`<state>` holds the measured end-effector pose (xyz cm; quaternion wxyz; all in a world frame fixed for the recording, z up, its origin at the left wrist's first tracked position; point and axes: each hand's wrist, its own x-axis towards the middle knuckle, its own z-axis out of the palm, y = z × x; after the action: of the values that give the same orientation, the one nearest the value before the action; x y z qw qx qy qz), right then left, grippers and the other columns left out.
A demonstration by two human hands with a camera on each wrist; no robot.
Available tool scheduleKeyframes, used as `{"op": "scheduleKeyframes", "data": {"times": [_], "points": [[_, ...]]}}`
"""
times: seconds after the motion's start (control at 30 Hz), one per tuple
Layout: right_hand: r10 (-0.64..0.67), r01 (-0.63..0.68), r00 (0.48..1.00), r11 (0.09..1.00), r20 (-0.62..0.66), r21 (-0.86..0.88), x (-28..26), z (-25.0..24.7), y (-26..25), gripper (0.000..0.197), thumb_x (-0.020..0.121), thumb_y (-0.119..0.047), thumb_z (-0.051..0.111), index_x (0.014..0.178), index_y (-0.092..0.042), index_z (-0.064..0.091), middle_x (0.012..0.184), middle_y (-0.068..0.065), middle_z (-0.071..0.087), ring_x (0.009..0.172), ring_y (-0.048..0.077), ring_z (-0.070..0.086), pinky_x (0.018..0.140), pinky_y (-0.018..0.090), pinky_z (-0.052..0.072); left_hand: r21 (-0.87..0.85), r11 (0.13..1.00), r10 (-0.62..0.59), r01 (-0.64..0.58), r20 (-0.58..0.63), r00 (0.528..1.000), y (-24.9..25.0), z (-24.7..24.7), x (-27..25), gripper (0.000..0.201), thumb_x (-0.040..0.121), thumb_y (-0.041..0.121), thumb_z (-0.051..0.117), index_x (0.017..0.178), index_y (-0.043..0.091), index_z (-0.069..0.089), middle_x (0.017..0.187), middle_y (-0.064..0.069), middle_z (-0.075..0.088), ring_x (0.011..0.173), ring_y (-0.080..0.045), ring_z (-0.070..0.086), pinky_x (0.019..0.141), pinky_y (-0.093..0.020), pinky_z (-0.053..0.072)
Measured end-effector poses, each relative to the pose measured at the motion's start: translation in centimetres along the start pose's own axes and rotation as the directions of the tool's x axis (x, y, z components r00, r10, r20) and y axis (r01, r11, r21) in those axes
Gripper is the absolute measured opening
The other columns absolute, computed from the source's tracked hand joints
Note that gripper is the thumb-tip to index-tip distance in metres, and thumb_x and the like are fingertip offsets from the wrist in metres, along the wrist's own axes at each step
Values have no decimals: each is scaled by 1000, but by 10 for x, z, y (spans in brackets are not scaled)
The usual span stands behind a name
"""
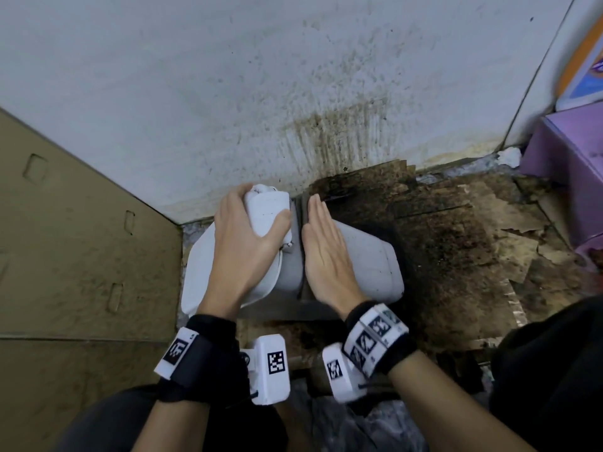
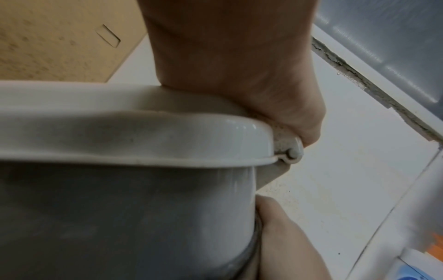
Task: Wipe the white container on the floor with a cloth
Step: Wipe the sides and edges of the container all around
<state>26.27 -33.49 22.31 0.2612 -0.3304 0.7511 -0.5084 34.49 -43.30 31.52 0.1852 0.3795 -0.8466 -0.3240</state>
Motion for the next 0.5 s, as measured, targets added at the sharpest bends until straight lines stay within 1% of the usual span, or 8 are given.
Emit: {"op": "scheduleKeyframes", "data": {"times": [0.07,0.1,0.17,0.2,0.27,0.33,0.43,0.5], "points": [[58,-58,997,998,48,-16,23,-8,1,55,113,-34,15,163,-17,0,172,-7,-7,156,2,-10,129,31,-4,16,1000,0,0,-9,1000,0,0,-2,50,94,44,67,135,36,39,131,16,41,124,-2,38,102,-27,32],[81,-80,995,997,56,-22,31,-12,1,56,113,-34,15,163,-15,1,172,-4,-6,156,4,-9,129,32,-3,22,1000,-4,4,-12,1000,0,0,-3,57,93,46,67,141,31,41,132,15,41,126,-3,38,103,-27,32],[86,-86,995,996,46,-18,33,-14,4,56,113,-33,15,163,-15,1,172,-3,-6,156,4,-8,129,32,-3,19,1000,-13,14,-16,1000,0,0,-3,70,88,50,64,149,22,42,135,14,42,131,-7,41,107,-29,34],[70,-70,997,998,37,-10,24,-11,6,56,113,-33,16,163,-17,-1,172,-5,-8,156,2,-10,129,31,-3,13,1000,-14,15,-15,1000,-1,-2,-3,74,85,54,62,149,21,42,135,14,43,134,-9,43,109,-31,36],[11,-11,1000,1000,5,-12,-3,-3,11,57,112,-34,18,163,-21,-5,171,-10,-12,154,-1,-13,128,29,-4,-10,1000,-16,16,-11,1000,-2,-5,-2,79,81,59,59,148,22,43,137,11,46,136,-15,46,113,-40,41],[-47,46,998,999,-35,-26,-22,6,19,58,111,-36,18,163,-23,-4,170,-12,-12,154,-3,-13,127,25,-4,-26,999,-23,23,-6,1000,-6,-7,-1,79,81,60,59,149,23,42,139,10,47,137,-17,47,114,-47,44],[10,-10,1000,999,-10,-40,-3,2,23,57,112,-34,18,163,-21,-3,170,-11,-11,155,-1,-12,127,26,-4,-27,999,-26,25,-18,1000,-12,-9,-3,76,82,60,60,148,26,42,141,8,48,137,-18,48,112,-50,46],[71,-69,997,996,39,-51,19,-6,25,57,113,-34,17,163,-18,-2,171,-9,-10,155,2,-12,129,31,-4,-50,998,-23,22,-21,1000,-15,-9,-4,68,83,60,62,143,35,42,140,8,50,136,-21,51,106,-54,52]]}}
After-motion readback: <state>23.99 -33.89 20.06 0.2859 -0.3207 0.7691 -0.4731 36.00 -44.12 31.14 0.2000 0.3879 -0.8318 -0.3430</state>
